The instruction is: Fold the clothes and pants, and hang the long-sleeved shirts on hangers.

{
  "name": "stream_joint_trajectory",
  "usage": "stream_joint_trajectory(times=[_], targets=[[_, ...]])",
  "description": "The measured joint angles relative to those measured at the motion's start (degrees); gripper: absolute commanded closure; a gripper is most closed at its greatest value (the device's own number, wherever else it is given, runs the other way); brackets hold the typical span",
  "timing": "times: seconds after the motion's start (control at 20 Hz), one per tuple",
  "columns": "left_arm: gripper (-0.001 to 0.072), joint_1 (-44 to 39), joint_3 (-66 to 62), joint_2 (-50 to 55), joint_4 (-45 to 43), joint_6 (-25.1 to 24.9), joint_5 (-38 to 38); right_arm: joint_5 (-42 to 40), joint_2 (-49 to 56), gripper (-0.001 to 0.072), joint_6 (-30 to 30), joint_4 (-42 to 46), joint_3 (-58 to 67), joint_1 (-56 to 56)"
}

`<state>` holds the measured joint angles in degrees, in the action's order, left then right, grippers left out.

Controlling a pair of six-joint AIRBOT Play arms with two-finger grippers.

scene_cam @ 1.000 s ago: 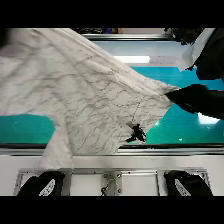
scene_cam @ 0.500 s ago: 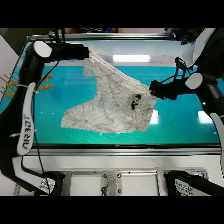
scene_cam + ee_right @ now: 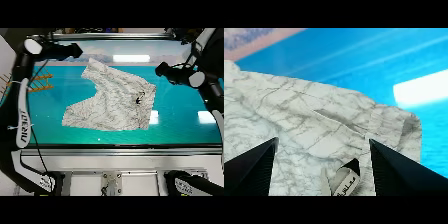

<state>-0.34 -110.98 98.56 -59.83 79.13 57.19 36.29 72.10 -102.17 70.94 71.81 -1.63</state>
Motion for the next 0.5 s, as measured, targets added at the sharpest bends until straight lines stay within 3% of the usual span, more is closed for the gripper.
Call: stream_joint_trajectory(times=[0.3, 0.5], targets=[[0.0034, 13.4, 25.3, -17.0, -0.6, 3.4, 6.6, 13.3, -14.0, 0.0081, 6.4, 0.0, -2.3, 0.0], [0.0034, 21.5, 48.6, -26.8, -1.6, 4.8, 4.7, 18.7, -21.9, 0.0082, 7.3, -0.2, -6.6, -1.6]])
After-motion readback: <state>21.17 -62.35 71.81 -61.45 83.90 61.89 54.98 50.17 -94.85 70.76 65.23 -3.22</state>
